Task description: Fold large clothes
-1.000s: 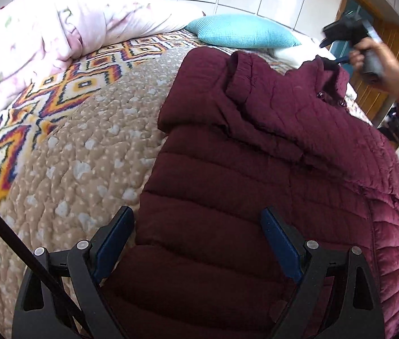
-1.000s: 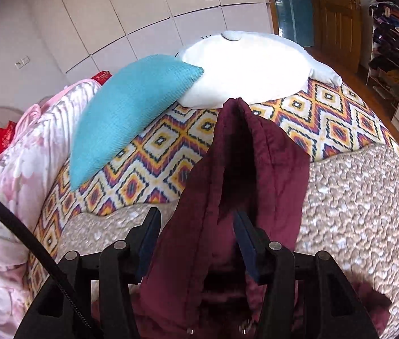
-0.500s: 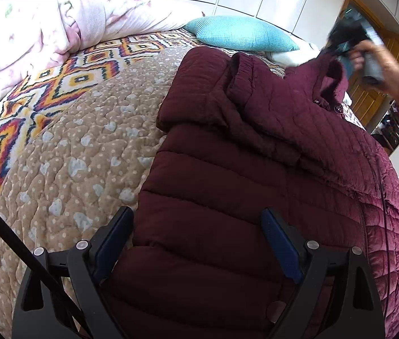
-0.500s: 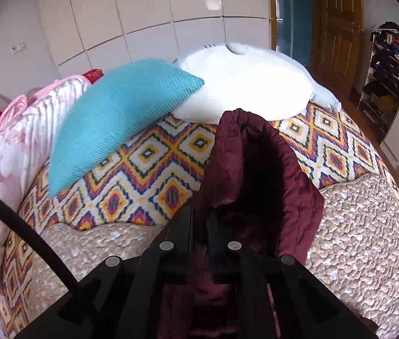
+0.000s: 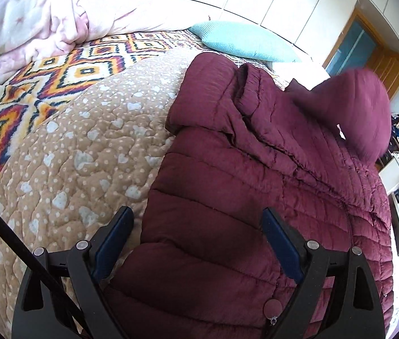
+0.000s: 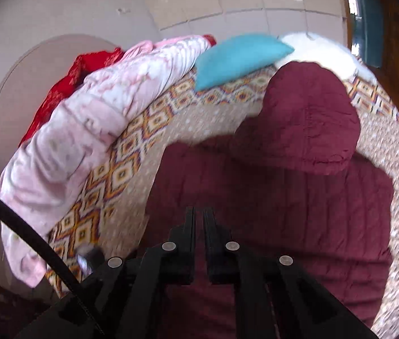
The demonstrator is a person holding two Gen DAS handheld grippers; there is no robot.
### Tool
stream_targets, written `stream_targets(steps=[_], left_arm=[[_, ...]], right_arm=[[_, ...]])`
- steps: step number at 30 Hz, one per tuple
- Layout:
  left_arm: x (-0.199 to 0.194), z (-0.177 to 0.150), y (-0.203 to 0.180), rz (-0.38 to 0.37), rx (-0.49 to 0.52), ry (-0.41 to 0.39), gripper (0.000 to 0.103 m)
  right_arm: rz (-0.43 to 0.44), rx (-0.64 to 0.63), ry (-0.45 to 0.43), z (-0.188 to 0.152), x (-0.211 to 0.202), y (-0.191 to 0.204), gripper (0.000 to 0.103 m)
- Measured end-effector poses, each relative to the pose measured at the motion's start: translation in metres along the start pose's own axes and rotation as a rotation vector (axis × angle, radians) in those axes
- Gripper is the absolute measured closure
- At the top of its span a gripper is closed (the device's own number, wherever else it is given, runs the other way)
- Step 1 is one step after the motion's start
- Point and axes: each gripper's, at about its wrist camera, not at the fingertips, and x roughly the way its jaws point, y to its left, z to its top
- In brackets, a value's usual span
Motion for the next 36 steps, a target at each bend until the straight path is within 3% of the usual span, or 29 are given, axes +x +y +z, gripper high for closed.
stream_targets(steps=[3, 5, 7, 8, 9, 10, 13, 19, 20, 21, 22, 25, 32, 36], left_arm=[[-0.007, -0.004, 0.003, -0.013, -0.017, 0.003, 0.012], [-0.011, -0.005, 0.005, -0.022, -0.032, 0.003, 0.012], [-0.012, -0.006, 0.006, -0.022, -0.035, 0.006, 0.012], [-0.01, -0.005, 0.006, -0.018, -0.033, 0.009, 0.012], [-0.009, -0.005, 0.005, -0.013, -0.03, 0.012, 0.012], [-0.009, -0.005, 0.004, -0.006, -0.024, 0.014, 0.012], [-0.007, -0.005, 0.001, 0.006, -0.011, 0.021, 0.012], [-0.004, -0.003, -0.001, 0.016, 0.0, 0.025, 0.012], [-0.004, -0.003, -0.001, 0.017, 0.002, 0.025, 0.012], [-0.003, -0.003, -0.001, 0.019, 0.003, 0.026, 0.012], [-0.003, -0.004, -0.002, 0.021, 0.005, 0.027, 0.012], [-0.003, -0.004, -0.003, 0.024, 0.008, 0.028, 0.012], [-0.007, -0.002, 0.001, 0.016, -0.012, 0.023, 0.012], [-0.015, -0.002, 0.002, 0.02, -0.013, 0.003, 0.012]], right_arm=[[-0.006, -0.032, 0.145, -0.071, 0.013, 0.013, 0.096], [-0.054, -0.03, 0.152, -0.082, 0.008, 0.007, 0.09], [-0.144, -0.016, 0.087, -0.068, -0.007, -0.008, 0.062], [-0.192, -0.007, 0.043, -0.057, -0.014, -0.017, 0.033], [-0.253, 0.012, -0.021, -0.04, -0.02, -0.03, 0.017], [-0.284, 0.017, -0.053, -0.029, -0.022, -0.039, 0.016], [-0.417, 0.032, -0.093, 0.015, 0.0, -0.073, 0.016], [-0.472, 0.144, -0.049, 0.049, 0.089, -0.128, 0.016], [-0.471, 0.165, -0.03, 0.05, 0.104, -0.136, 0.03], [-0.447, 0.187, 0.002, 0.05, 0.117, -0.143, 0.071], [-0.425, 0.209, 0.041, 0.046, 0.125, -0.148, 0.081], [-0.41, 0.19, 0.043, 0.043, 0.121, -0.141, 0.087], [-0.239, 0.1, 0.041, -0.01, 0.042, -0.088, 0.09], [-0.175, 0.067, 0.17, -0.076, 0.051, -0.067, 0.091]])
